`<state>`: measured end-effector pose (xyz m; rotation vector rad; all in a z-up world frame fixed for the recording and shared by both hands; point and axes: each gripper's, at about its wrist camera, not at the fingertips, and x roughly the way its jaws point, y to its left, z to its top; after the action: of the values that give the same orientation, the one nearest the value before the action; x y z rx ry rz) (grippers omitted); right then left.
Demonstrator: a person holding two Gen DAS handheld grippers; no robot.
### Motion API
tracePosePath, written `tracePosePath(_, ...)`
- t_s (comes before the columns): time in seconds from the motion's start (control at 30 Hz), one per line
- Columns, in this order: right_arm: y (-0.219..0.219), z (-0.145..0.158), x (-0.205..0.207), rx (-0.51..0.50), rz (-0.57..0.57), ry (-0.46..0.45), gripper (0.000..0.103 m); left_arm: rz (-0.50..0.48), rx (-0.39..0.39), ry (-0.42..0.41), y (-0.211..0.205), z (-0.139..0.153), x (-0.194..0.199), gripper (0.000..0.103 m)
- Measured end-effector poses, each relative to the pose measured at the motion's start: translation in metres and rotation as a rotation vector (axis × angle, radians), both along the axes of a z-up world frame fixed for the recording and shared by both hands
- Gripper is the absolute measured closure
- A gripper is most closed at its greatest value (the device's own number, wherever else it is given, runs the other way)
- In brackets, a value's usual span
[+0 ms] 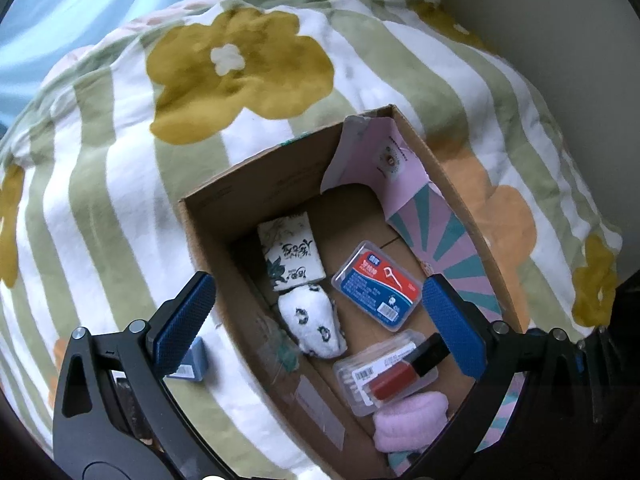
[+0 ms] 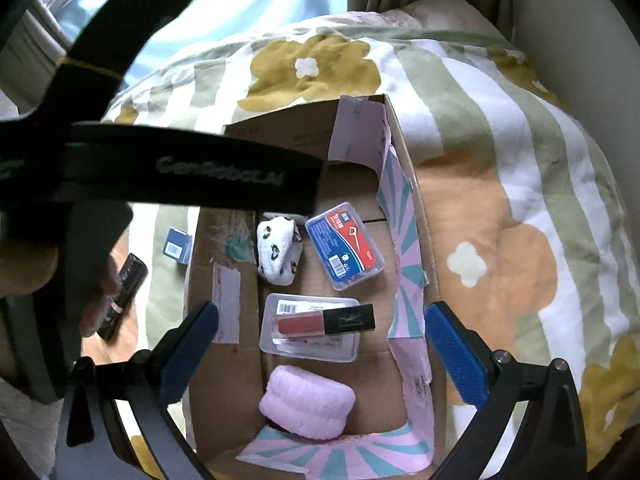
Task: Organize objects
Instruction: 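Withdraw both tools from the box toward the black roll and blue box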
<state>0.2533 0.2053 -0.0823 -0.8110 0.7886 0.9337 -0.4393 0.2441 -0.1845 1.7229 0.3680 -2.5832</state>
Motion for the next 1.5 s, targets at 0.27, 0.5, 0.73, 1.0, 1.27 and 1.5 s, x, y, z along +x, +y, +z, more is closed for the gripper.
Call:
tracePosePath(0.27, 0.0, 0.015, -0.015, 0.011, -0.003, -0.016, 0.0, 0.011, 0.008, 0.01, -0.008, 0.016, 0.021, 0.0)
tracePosePath(0.5, 0.0, 0.032, -0.038, 0.019, -0.007, -0.028, 0.0, 0.013, 0.0, 0.042, -0.019, 0.043, 0.043, 0.0)
tracePosePath(0.73, 0.003, 0.056, -0.077, 0.057, -0.004, -0.025, 0.0, 0.039, -0.053, 0.117, -0.049, 0.088, 0.087, 0.0)
tracePosePath(1.0, 0.018, 0.073, -0.138, 0.11, -0.006, -0.027, 0.0, 0.107, -0.018, 0.148, -0.116, 0.115, 0.167, 0.0)
tracePosePath(1.27, 0.043, 0.058, -0.186, 0.114, -0.024, -0.004, 0.0, 0.149, -0.067, 0.134, -0.18, 0.11, 0.251, 0.0)
tracePosePath(1.5, 0.067, 0.03, -0.21, 0.098, -0.056, 0.008, 0.0, 0.148, -0.044, 0.101, -0.218, 0.08, 0.291, 0.0)
